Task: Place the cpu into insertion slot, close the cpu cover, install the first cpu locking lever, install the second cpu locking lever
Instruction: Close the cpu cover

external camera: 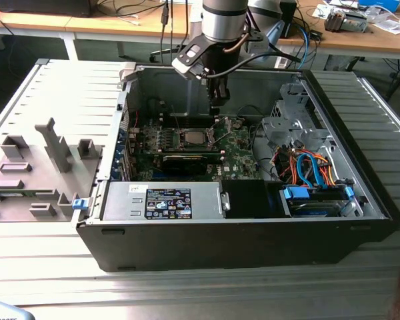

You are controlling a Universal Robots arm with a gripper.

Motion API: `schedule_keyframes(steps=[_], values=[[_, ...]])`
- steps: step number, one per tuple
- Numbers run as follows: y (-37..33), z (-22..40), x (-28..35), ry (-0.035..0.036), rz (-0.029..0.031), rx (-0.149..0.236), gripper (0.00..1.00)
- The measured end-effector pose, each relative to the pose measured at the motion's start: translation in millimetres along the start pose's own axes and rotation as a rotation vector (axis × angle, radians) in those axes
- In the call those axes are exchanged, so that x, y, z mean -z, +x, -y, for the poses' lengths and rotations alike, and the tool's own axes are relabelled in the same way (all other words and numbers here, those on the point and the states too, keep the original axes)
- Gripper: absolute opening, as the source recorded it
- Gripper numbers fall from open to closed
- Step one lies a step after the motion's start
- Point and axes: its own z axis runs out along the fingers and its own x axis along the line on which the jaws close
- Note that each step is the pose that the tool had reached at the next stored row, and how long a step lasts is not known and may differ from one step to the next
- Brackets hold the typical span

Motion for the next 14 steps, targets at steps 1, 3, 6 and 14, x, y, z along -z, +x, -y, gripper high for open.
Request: schedule_keyframes(steps=[1,3,6,14], values=[[-0.1,-0.5,0.0,0.0000,0.0000,0.000,0.11],[-0.2,-2.0,-0.1,0.0000,0.0000,0.000,0.11],[-0.4,-3.9,-0.2,0.0000,0.0000,0.000,0.11],[-0.8,-8.4,-0.5,0.0000,0.0001,0.000,0.11]])
